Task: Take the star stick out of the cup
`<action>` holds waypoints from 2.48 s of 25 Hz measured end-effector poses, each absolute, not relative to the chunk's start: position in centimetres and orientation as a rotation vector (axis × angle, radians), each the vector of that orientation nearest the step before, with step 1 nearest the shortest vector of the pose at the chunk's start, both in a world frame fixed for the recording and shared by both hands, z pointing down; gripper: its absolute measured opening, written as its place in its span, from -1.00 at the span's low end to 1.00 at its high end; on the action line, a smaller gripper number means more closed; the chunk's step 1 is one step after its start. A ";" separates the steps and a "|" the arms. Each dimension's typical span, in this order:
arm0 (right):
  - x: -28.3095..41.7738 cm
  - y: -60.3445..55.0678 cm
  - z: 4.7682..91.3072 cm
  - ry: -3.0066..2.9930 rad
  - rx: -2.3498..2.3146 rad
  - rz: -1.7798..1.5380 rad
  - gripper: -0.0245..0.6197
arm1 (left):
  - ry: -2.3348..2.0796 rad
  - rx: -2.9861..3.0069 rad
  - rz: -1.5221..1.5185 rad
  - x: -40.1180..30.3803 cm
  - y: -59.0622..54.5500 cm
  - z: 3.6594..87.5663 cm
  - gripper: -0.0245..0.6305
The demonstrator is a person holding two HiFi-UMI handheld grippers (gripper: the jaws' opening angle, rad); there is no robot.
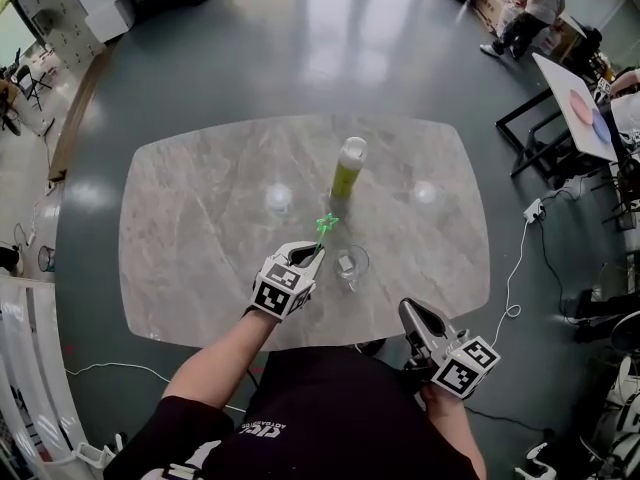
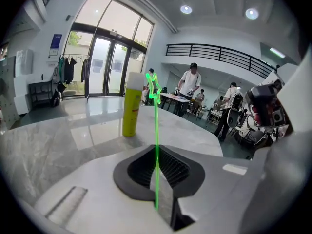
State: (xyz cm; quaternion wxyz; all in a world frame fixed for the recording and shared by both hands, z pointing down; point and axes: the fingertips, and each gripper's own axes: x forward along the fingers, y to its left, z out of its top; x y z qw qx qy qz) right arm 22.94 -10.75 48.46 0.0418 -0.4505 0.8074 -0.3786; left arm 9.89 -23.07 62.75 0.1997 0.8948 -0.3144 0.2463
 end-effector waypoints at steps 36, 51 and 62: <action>25.6 -9.3 49.8 2.374 -1.531 -1.197 -0.88 | -0.758 2.349 0.909 11.5 -24.4 73.3 -0.72; 21.8 -10.2 47.9 2.562 -1.349 -1.093 -0.88 | -0.971 2.555 0.698 8.4 -23.6 62.6 -0.68; 22.0 -7.3 45.8 2.752 -1.045 -1.003 -0.88 | -1.207 2.511 0.427 9.7 -15.7 52.9 -0.70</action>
